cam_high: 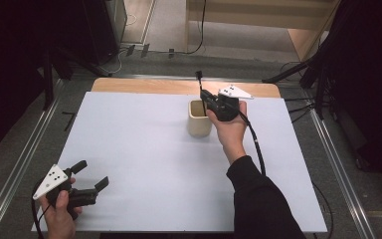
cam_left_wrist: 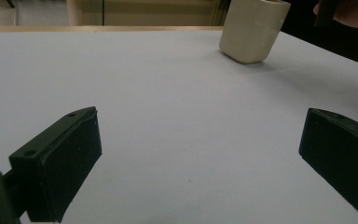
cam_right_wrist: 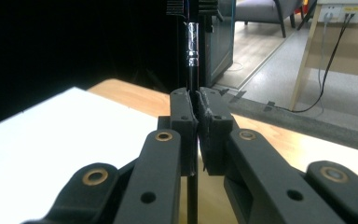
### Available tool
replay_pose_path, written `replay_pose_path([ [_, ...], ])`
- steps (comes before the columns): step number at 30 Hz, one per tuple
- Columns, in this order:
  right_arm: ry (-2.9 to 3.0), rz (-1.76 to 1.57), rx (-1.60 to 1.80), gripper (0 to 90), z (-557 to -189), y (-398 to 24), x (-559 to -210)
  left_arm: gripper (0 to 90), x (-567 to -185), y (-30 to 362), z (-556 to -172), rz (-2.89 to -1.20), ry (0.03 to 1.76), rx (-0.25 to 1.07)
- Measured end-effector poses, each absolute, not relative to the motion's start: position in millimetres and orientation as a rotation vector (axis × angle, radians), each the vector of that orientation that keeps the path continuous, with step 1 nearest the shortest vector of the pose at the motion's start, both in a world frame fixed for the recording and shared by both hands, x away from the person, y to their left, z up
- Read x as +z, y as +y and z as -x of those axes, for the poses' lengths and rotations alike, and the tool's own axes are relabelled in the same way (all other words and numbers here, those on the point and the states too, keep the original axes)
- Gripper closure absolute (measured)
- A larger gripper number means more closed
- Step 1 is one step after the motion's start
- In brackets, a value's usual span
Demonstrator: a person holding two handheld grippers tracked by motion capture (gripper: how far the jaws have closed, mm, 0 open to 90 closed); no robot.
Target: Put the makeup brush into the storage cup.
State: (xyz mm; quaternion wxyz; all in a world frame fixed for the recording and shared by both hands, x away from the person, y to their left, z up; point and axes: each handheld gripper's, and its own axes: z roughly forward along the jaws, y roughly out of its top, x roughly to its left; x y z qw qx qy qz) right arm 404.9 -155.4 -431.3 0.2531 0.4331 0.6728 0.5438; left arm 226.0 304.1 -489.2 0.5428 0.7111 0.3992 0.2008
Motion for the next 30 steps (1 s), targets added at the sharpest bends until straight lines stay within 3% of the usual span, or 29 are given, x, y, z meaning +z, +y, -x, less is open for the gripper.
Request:
replay_pose_path([
  [22,1.871,-1.187,1.452,86.5,-391,-155,-453,0.0,-490,303,-226,-1.692,0.944,0.473],
  [23,1.871,-1.184,1.448,84.5,-390,-155,-452,0.0,-490,303,-226,-1.693,0.944,0.474],
  [25,1.863,-1.177,1.428,67.3,-389,-154,-450,0.0,-490,303,-226,-1.692,0.944,0.473],
  [30,1.852,-1.206,1.411,42.7,-385,-158,-445,0.0,-489,303,-226,-1.691,0.948,0.475],
])
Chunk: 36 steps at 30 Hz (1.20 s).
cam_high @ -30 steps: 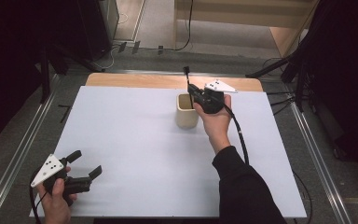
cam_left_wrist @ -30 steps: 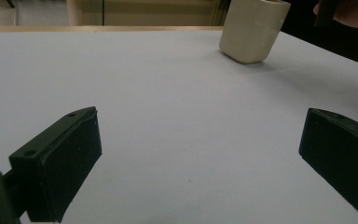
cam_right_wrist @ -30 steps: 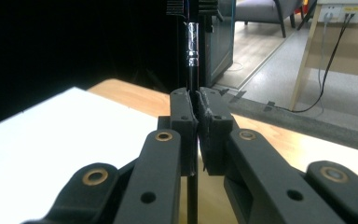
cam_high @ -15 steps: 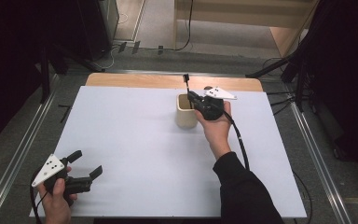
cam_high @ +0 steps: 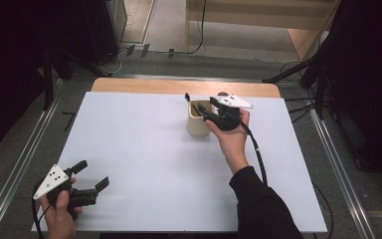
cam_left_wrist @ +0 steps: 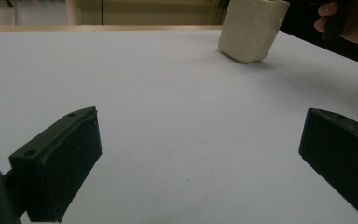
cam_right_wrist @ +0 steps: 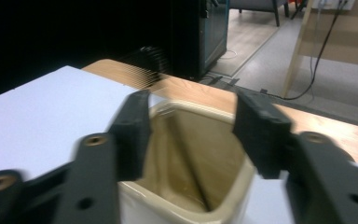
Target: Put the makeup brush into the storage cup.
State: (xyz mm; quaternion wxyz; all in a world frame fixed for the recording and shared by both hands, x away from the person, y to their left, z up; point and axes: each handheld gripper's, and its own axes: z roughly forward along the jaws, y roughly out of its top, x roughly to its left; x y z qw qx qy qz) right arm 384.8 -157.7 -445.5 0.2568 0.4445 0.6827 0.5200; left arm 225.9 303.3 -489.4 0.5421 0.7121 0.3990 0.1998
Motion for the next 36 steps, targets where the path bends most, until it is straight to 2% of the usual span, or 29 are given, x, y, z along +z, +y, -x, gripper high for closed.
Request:
replay_pose_path([
  [8,1.841,-1.192,1.399,20.3,-368,-172,-441,0.0,-490,302,-226,-1.695,0.942,0.474],
  [15,1.862,-1.177,1.378,13.9,-350,-183,-443,0.0,-490,301,-226,-1.7,0.943,0.472],
  [21,1.861,-1.168,1.366,12.7,-337,-190,-447,0.0,-490,300,-226,-1.697,0.941,0.472],
  [24,1.868,-1.178,1.368,7.9,-330,-195,-449,0.0,-490,300,-226,-1.697,0.942,0.472],
  [36,1.868,-1.177,1.376,0.0,-308,-211,-459,0.0,-490,299,-226,-1.707,0.936,0.475],
])
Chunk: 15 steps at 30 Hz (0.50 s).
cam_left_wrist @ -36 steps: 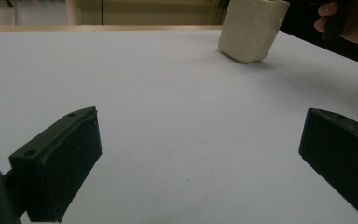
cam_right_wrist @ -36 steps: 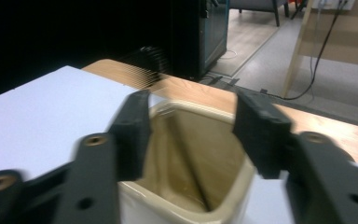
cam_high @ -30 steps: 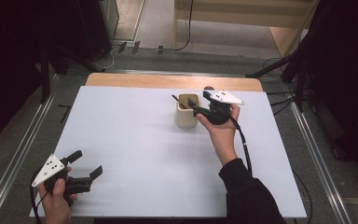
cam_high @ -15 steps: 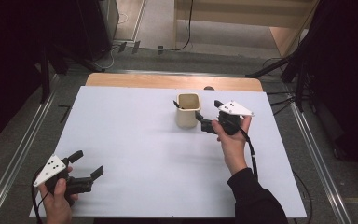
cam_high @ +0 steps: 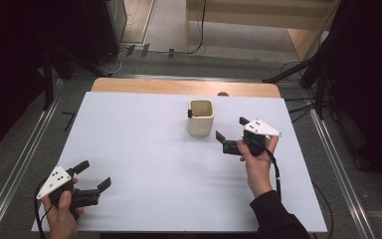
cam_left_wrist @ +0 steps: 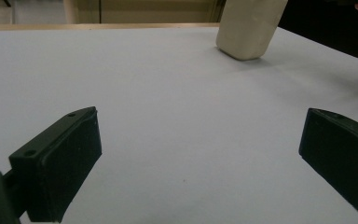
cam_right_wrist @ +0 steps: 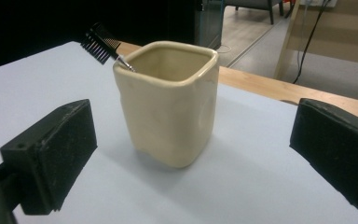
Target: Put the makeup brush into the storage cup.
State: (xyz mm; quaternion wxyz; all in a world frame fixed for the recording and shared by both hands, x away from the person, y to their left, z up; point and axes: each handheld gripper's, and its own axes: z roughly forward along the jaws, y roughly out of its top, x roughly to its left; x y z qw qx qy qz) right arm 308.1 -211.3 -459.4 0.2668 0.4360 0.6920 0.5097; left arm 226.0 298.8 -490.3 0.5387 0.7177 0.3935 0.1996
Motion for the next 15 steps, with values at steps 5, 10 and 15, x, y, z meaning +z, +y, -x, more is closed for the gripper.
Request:
replay_pose_path([
  [5,1.863,-1.178,1.376,0.0,-299,-216,-465,0.0,-490,299,-226,-1.707,0.938,0.475],
  [10,1.862,-1.175,1.373,0.0,-290,-222,-471,0.0,-490,300,-226,-1.708,0.939,0.476],
  [15,1.854,-1.185,1.369,0.0,-282,-228,-477,0.0,-490,299,-226,-1.709,0.938,0.477],
])
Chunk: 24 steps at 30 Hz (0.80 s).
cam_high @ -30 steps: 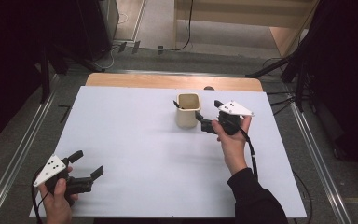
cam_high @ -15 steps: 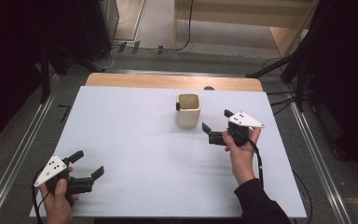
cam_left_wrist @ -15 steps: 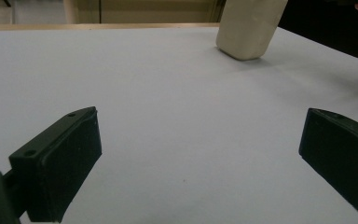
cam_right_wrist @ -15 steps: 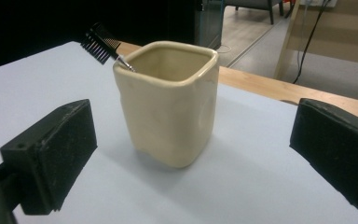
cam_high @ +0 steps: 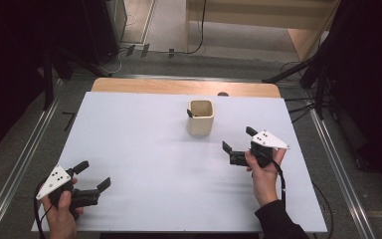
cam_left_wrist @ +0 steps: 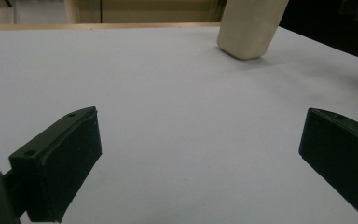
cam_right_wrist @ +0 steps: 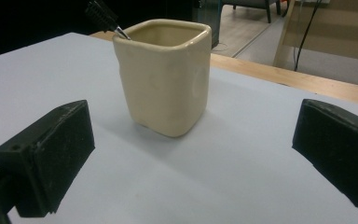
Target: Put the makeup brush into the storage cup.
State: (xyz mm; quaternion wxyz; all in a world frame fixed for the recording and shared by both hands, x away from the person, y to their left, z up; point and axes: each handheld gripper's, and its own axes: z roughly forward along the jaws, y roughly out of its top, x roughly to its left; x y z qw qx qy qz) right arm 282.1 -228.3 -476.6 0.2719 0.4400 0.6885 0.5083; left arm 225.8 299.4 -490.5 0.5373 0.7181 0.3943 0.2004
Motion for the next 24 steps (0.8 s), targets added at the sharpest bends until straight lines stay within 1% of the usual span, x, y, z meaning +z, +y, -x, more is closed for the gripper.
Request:
replay_pose_path([
  [24,1.808,-1.273,1.335,0.0,-241,-268,-504,0.0,-491,299,-226,-1.711,0.941,0.474],
])
